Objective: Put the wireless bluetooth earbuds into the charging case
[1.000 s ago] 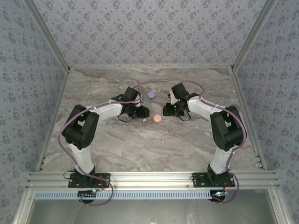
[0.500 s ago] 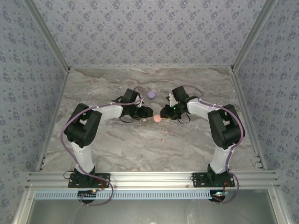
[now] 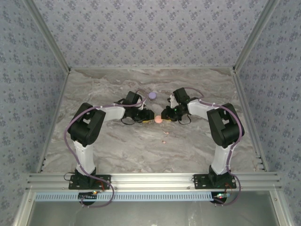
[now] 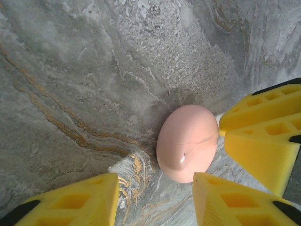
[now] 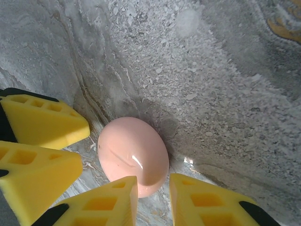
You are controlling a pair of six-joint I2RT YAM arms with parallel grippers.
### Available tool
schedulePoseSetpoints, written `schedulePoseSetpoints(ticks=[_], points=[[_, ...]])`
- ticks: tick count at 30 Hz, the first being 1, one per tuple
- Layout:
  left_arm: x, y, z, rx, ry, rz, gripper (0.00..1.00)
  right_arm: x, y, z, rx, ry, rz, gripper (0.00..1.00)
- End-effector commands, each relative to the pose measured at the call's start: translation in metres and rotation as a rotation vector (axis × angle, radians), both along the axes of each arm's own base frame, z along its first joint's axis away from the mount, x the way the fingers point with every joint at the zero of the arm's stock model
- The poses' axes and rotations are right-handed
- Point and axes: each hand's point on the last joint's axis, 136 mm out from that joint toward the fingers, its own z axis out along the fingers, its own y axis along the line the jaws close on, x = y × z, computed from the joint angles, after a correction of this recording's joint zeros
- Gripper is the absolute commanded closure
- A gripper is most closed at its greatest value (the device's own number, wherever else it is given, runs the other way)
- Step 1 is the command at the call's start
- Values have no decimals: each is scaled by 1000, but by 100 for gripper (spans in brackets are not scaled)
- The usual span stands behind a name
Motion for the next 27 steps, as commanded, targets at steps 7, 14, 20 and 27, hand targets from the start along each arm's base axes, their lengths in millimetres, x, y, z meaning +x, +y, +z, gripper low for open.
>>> schedulePoseSetpoints(ticks=[7,14,20,27], points=[[2,-22,2,-56,8,-41,55,-4,1,-15,7,56,0,76],[0,-27,-3,-72,29,-42,56,-4,1,-19,1,64,2,76],[-2,-31,-4,-109,56,-31,56,-4,1,-20,-3,66,0,77],[-3,-36,-2,-143,75,-28,59,-3,1,-21,0,67,-5,77]])
